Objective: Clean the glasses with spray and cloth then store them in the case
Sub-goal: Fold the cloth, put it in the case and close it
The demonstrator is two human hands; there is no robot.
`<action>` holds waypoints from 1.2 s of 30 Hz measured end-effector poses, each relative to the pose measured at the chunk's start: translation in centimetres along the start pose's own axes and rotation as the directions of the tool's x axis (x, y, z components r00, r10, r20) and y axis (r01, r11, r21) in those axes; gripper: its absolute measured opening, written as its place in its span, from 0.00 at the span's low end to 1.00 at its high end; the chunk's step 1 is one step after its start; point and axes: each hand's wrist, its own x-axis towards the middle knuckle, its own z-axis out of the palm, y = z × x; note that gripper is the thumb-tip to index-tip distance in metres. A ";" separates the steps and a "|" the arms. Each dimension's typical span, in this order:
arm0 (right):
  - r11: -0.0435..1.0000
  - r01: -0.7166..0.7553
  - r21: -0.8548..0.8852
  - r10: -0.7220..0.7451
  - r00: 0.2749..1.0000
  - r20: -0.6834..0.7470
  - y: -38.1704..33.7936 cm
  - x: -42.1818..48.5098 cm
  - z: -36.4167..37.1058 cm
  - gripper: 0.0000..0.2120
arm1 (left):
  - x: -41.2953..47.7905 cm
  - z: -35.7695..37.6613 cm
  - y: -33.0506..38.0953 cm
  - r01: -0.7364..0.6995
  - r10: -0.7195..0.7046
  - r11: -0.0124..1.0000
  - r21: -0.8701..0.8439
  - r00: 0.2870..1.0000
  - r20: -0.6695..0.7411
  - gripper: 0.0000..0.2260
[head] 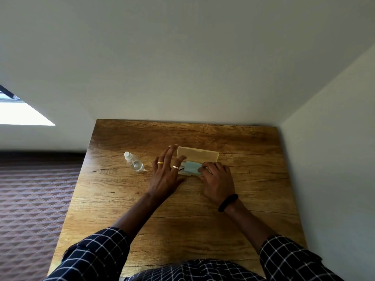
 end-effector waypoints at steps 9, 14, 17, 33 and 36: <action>1.000 0.019 -0.002 -0.019 1.000 -0.004 0.5 0.1 0.3 0.13 | 0.9 0.4 -1.4 0.131 -0.105 0.979 -0.157 0.980 0.168 0.60; 0.999 0.030 0.015 -0.030 1.000 0.000 0.7 0.1 0.4 0.14 | 0.7 0.3 -1.4 0.152 -0.119 0.961 -0.231 0.982 0.149 0.59; 1.000 0.028 0.014 -0.028 0.999 -0.017 0.7 0.1 0.4 0.16 | 0.5 0.1 -1.3 0.162 -0.129 0.953 -0.254 0.981 0.143 0.56; 0.847 -0.335 0.412 0.256 0.937 0.237 5.6 0.2 -0.4 0.66 | 0.5 0.4 -1.1 0.241 -0.201 0.954 -0.179 0.956 0.214 0.55; 0.890 -0.295 0.348 0.182 0.929 0.321 6.3 1.4 -0.5 0.69 | 0.7 0.5 -1.1 0.258 -0.215 0.949 -0.182 0.950 0.224 0.56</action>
